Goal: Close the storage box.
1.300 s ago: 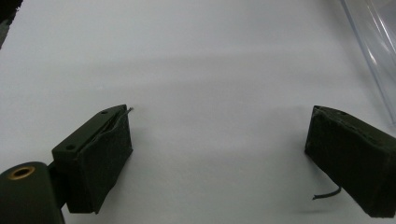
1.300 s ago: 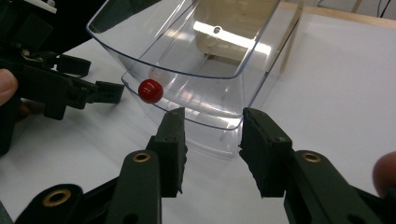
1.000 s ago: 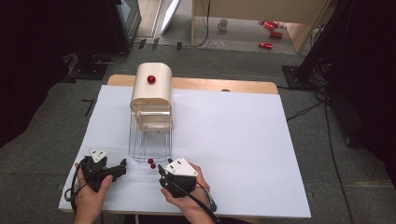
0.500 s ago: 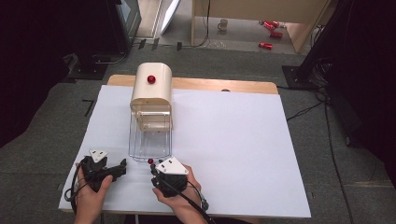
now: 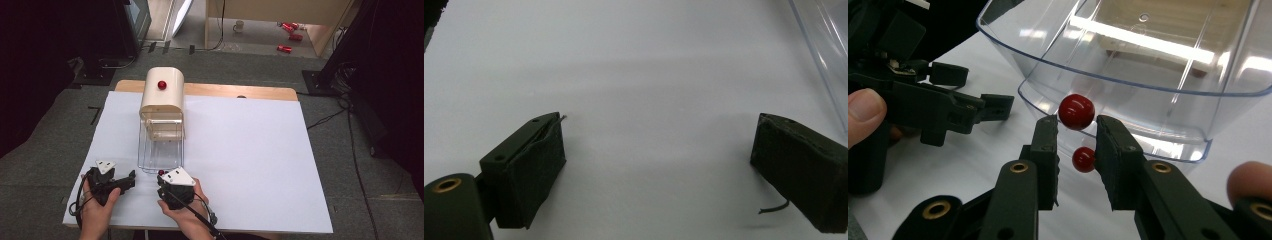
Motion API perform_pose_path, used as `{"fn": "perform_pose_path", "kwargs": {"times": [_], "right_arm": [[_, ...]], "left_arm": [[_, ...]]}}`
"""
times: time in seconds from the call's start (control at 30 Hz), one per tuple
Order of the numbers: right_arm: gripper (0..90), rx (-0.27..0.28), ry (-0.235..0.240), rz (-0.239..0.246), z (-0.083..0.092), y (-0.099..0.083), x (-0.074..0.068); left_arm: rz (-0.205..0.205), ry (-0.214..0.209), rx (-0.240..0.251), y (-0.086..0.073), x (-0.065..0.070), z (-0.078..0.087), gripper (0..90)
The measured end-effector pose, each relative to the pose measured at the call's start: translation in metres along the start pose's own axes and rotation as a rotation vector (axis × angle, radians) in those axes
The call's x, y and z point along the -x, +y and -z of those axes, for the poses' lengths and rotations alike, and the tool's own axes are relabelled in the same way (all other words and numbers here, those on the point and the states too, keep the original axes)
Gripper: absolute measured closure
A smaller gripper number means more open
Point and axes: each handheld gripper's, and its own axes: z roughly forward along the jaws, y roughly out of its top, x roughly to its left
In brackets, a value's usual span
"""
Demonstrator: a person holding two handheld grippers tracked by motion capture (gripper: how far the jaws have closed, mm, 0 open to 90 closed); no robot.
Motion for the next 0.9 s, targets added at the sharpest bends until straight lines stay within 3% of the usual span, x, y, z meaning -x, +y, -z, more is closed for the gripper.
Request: {"fn": "perform_pose_path", "kwargs": {"times": [0.53,0.9], "right_arm": [[75.4,0.007,-0.016,-0.024,-0.004,0.001,-0.002],[75.4,0.011,0.002,-0.024,0.002,0.011,-0.002]], "left_arm": [[0.0,0.0,0.0,0.0,0.0,0.0,7.1],[0.0,0.0,0.0,0.0,0.0,0.0,7.1]]}}
